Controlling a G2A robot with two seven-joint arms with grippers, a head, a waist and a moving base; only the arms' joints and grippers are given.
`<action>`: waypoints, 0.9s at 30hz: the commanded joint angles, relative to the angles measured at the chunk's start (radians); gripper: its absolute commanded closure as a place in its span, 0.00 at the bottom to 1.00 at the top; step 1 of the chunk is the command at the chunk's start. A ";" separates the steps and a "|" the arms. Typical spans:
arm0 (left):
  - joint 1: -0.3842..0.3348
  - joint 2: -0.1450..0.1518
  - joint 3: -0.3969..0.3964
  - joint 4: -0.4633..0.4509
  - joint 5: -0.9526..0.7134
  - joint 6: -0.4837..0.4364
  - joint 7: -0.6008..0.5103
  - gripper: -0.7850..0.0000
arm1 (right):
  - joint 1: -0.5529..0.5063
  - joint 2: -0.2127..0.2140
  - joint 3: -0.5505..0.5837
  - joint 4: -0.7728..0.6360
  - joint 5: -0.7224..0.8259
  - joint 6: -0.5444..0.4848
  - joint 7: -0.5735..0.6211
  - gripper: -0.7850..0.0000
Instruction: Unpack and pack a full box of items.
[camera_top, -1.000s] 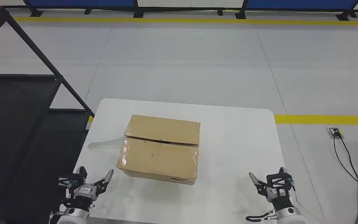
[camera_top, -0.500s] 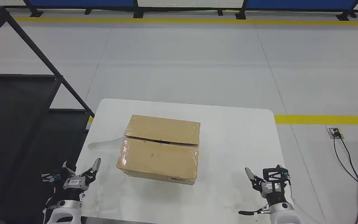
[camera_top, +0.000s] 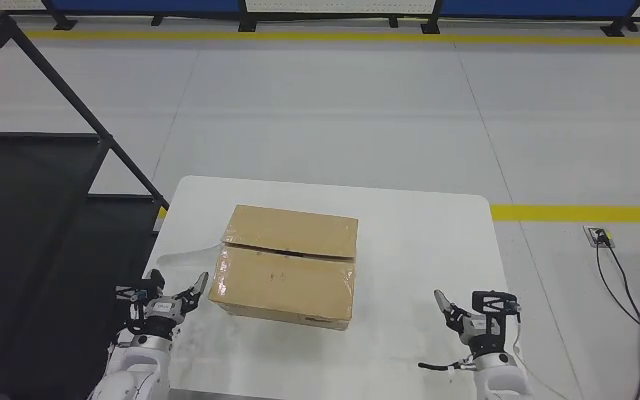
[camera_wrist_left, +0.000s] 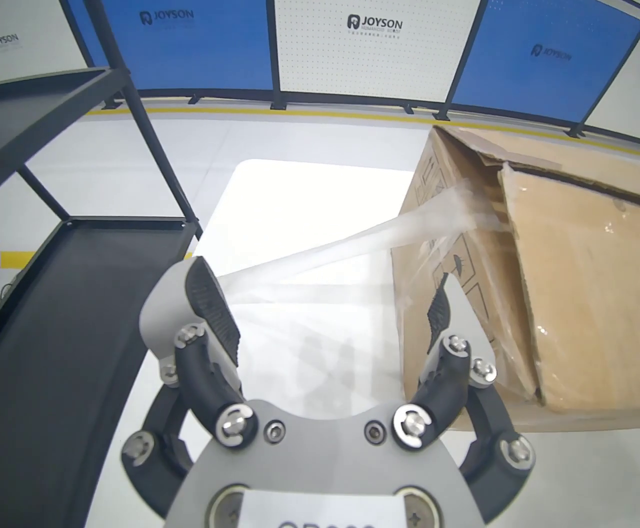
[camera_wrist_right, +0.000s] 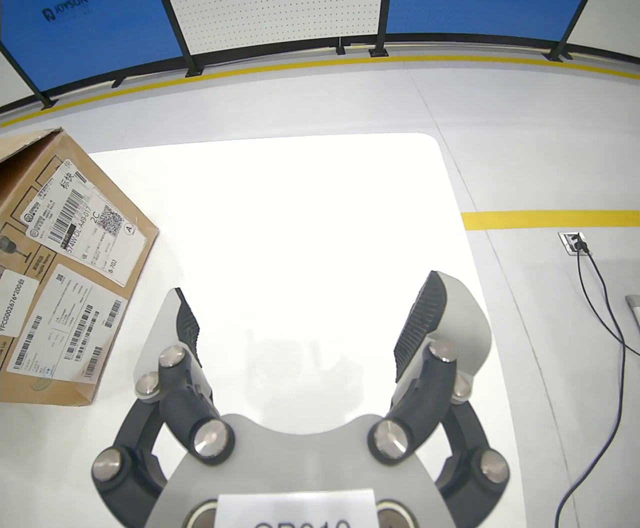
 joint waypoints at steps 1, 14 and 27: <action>-0.013 -0.002 0.016 0.015 0.018 0.003 0.003 0.00 | -0.003 -0.001 0.004 0.001 0.005 0.001 -0.003 0.00; -0.044 -0.010 0.072 0.035 0.076 -0.004 0.006 0.00 | -0.004 -0.009 0.001 0.014 -0.004 -0.024 -0.002 0.00; -0.048 -0.019 0.115 0.010 0.105 -0.001 -0.007 0.00 | 0.022 -0.017 -0.009 0.035 -0.026 -0.037 0.015 0.00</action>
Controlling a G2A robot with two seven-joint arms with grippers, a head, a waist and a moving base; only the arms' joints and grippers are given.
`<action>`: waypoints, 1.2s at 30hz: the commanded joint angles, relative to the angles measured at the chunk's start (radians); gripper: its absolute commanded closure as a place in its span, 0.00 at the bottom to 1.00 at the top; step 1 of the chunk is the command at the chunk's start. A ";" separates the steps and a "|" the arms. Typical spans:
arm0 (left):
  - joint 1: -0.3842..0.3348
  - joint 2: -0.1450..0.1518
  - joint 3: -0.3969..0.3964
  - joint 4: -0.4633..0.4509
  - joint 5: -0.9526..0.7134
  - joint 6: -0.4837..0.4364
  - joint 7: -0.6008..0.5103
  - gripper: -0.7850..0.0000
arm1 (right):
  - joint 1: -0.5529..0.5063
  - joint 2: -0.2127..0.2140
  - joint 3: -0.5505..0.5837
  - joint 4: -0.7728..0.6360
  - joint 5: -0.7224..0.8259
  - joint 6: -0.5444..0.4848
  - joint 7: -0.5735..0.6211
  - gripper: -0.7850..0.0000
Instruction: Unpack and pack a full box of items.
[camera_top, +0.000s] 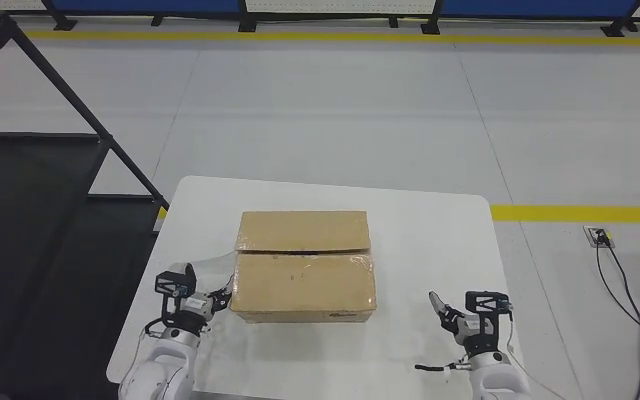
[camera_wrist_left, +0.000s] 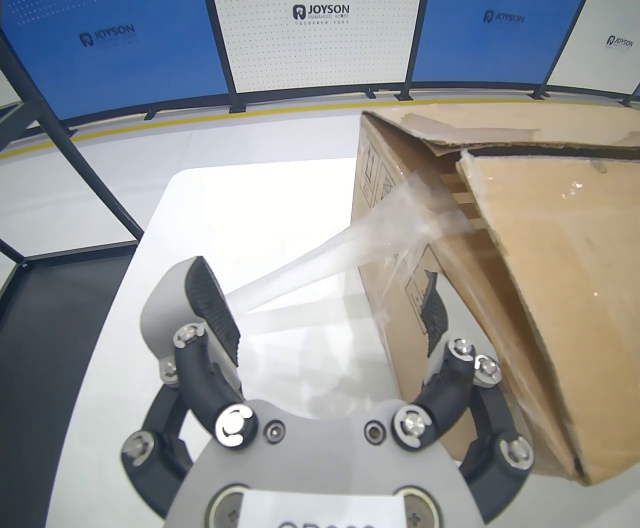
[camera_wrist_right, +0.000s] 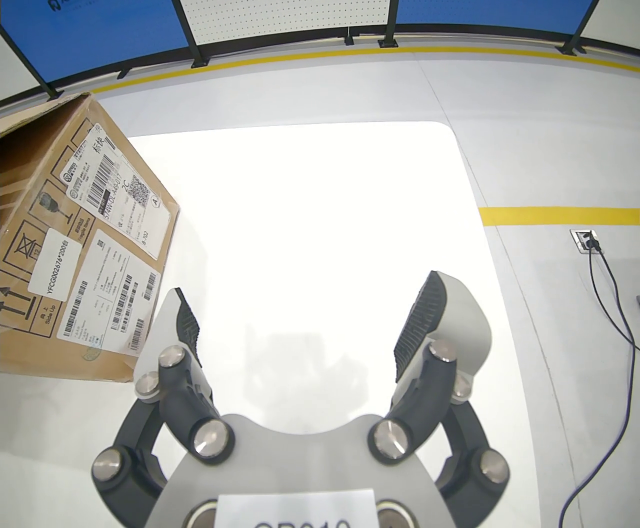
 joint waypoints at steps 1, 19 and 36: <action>-0.002 -0.001 0.005 0.002 0.000 0.002 -0.001 0.00 | 0.002 -0.001 0.002 0.001 -0.001 -0.002 0.002 0.00; -0.120 -0.025 0.091 0.053 0.005 0.051 -0.057 0.00 | 0.008 -0.005 0.035 0.013 -0.008 -0.030 0.027 0.00; -0.225 -0.044 0.161 0.109 0.044 0.055 -0.087 0.00 | 0.003 -0.010 0.071 0.031 0.011 -0.040 0.032 0.00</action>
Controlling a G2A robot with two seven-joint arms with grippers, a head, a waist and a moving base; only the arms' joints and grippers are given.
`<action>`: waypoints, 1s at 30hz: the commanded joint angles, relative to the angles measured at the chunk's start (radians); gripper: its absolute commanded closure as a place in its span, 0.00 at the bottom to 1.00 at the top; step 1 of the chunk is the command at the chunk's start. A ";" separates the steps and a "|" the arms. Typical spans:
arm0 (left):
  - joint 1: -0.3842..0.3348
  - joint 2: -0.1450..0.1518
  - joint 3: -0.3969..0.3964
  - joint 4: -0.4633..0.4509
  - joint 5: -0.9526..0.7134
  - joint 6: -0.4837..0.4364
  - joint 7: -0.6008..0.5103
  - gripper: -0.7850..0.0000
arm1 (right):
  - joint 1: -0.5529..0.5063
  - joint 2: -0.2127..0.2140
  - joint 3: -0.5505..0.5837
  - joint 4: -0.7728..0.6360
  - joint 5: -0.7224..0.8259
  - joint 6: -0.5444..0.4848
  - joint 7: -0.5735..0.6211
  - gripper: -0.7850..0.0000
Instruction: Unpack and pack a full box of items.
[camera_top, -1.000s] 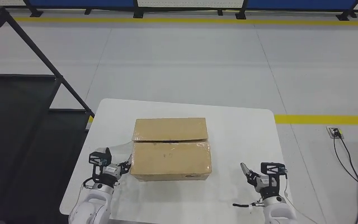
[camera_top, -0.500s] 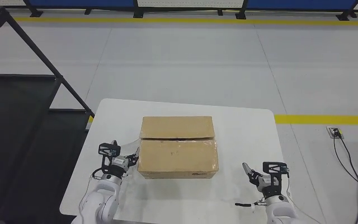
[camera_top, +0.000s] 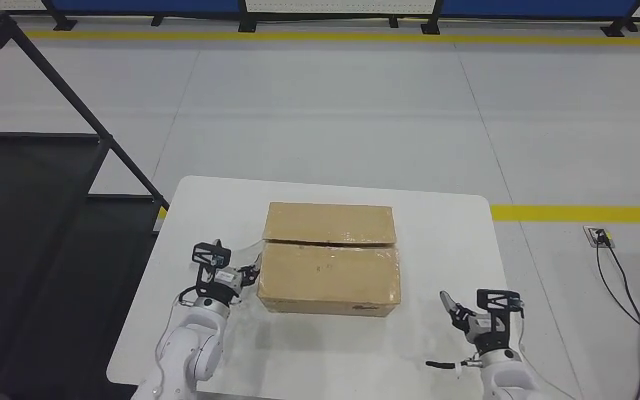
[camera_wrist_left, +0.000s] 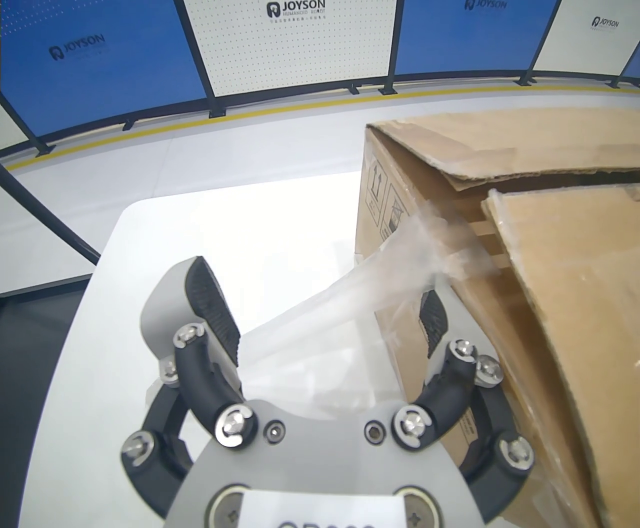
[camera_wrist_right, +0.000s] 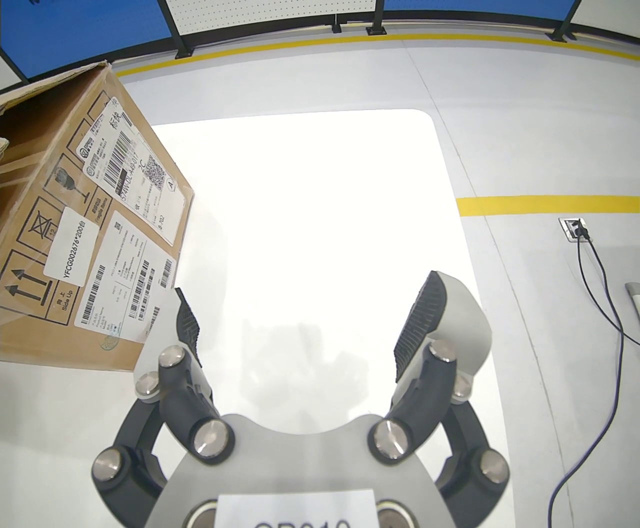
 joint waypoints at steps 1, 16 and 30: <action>-0.008 -0.002 0.007 0.001 0.005 -0.002 -0.003 0.00 | -0.002 -0.001 0.003 -0.001 0.001 0.002 0.000 0.00; -0.008 -0.010 0.010 0.023 -0.005 -0.006 -0.011 0.00 | -0.041 -0.004 0.044 -0.059 0.003 0.000 -0.010 0.00; 0.203 0.007 -0.124 -0.155 -0.052 -0.005 0.061 0.00 | 0.023 0.001 0.088 -0.124 0.119 -0.155 0.133 0.00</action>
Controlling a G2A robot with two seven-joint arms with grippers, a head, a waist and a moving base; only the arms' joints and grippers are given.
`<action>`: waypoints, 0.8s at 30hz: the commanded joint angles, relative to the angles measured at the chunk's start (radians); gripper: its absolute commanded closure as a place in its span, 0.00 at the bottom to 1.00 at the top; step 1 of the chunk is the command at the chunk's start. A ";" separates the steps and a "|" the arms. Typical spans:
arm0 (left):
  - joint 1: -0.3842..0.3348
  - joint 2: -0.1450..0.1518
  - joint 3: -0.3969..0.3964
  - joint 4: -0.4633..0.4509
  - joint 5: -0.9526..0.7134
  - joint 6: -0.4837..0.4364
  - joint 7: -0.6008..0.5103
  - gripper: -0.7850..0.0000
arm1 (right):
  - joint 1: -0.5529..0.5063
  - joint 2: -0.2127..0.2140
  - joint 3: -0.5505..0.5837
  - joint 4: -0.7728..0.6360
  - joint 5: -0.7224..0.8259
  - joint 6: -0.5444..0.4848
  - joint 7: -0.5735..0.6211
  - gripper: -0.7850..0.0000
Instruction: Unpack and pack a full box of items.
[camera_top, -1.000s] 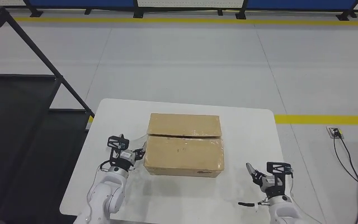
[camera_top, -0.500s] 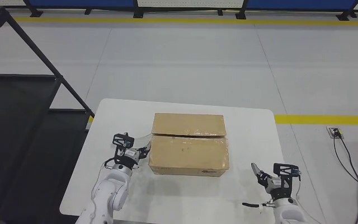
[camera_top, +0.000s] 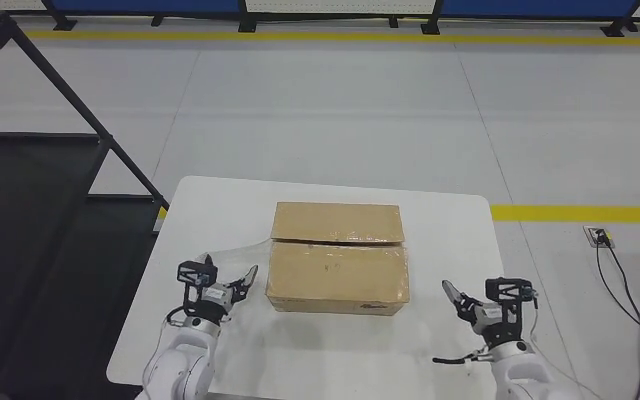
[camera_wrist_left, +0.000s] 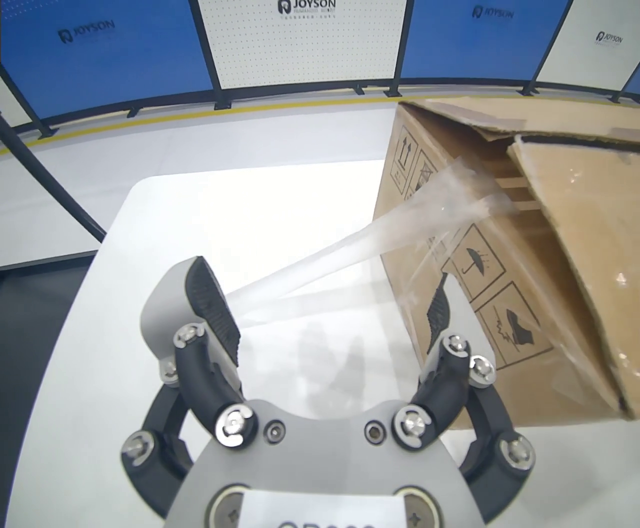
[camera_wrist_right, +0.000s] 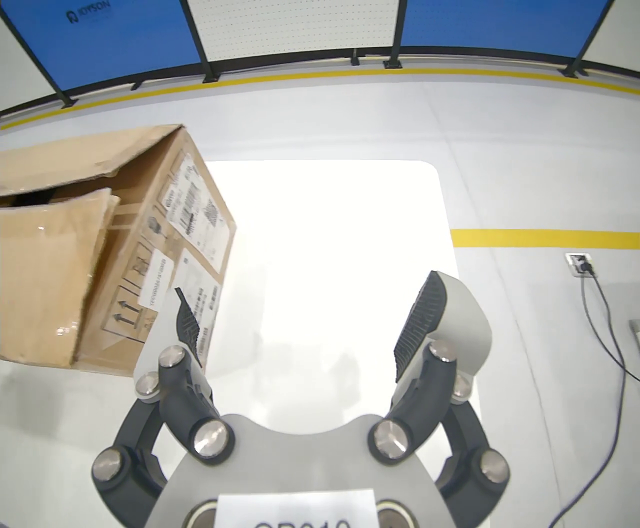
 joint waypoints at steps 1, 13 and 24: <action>0.045 0.004 -0.040 -0.046 -0.023 -0.003 0.018 0.00 | 0.026 0.001 0.024 -0.004 0.117 -0.053 0.066 0.00; 0.256 0.021 -0.258 -0.243 -0.116 -0.046 0.056 0.00 | 0.090 0.010 0.077 0.025 0.452 -0.213 0.286 0.00; 0.225 0.018 -0.268 -0.236 -0.208 -0.055 0.013 0.00 | 0.222 0.018 0.057 0.157 0.749 -0.348 0.434 0.00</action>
